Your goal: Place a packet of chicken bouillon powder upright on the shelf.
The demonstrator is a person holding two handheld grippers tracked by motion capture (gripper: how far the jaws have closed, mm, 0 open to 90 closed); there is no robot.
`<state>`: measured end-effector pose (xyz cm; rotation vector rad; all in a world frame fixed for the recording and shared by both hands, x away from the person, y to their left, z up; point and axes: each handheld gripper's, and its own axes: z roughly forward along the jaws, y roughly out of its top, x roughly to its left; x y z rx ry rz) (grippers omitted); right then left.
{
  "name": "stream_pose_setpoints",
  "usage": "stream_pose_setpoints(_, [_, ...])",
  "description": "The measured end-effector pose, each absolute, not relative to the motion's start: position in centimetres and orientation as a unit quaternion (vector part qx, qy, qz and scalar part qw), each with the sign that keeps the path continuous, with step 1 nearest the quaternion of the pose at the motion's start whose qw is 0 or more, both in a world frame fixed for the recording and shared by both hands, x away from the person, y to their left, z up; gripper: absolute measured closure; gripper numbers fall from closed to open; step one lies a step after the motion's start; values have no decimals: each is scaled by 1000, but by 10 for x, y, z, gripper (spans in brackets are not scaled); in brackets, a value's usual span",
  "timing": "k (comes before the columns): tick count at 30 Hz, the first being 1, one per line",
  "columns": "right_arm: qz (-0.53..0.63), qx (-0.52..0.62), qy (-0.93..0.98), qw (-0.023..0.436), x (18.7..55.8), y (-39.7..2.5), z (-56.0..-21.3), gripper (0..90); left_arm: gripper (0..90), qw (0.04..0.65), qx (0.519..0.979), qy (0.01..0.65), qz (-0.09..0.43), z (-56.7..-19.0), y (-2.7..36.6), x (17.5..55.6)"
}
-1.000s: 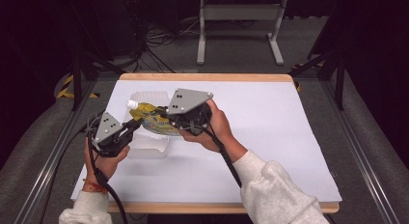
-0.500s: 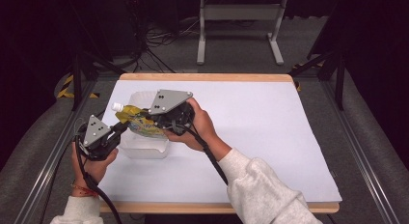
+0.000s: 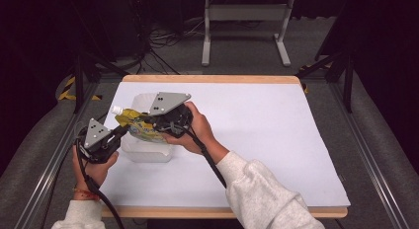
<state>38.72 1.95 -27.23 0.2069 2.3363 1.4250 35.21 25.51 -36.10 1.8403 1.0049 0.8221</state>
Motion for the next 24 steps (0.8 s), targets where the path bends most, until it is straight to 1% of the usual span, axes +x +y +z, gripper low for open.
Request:
stream_pose_setpoints(2, [509, 77, 834, 196, 386, 22, -273, 900, 866, 434, 740, 405, 318, -361, 259, 353])
stream_pose_setpoints(8, [509, 82, 834, 194, 384, 26, -274, 900, 867, 427, 739, 403, 329, -360, 263, 350])
stream_pose_setpoints(12, [506, 87, 837, 191, 384, 29, -276, 900, 866, 428, 740, 407, 323, -363, 266, 352])
stream_pose_setpoints(24, [487, 119, 847, 176, 398, 29, -295, 900, 866, 405, 749, 420, 313, -377, 262, 360])
